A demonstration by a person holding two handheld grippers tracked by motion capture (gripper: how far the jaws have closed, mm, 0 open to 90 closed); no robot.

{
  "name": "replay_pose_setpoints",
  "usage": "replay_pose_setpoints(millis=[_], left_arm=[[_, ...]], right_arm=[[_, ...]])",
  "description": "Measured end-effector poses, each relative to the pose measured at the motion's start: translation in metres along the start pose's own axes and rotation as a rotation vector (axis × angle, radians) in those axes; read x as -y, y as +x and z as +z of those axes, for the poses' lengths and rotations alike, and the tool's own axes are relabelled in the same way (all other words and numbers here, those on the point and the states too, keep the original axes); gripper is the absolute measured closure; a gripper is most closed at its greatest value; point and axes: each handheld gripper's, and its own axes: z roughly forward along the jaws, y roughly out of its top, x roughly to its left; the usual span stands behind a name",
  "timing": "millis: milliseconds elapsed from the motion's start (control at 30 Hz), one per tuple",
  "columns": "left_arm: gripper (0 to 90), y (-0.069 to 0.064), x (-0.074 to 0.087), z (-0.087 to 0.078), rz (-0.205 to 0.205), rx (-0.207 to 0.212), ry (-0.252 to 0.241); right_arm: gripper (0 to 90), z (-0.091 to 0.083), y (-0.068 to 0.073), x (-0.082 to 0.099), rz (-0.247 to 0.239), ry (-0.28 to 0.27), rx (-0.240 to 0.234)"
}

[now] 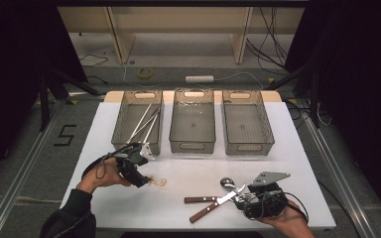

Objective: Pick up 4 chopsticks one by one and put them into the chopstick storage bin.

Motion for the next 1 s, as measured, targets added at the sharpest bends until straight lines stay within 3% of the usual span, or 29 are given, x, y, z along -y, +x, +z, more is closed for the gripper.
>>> replay_pose_setpoints(millis=[367, 867, 1000], left_arm=[[35.4, 0.002, 0.006, 0.018, 0.017, 0.023, 0.055], [49.8, 0.006, 0.013, 0.032, 0.018, 0.044, 0.079], [52.8, 0.006, 0.012, 0.035, 0.047, 0.041, 0.100]], right_arm=[[28.7, 0.000, 0.000, 0.000, 0.002, 0.000, 0.000], [28.9, 0.000, 0.000, 0.000, -0.006, 0.002, -0.003], [29.0, 0.000, 0.000, 0.000, -0.005, 0.002, -0.003]])
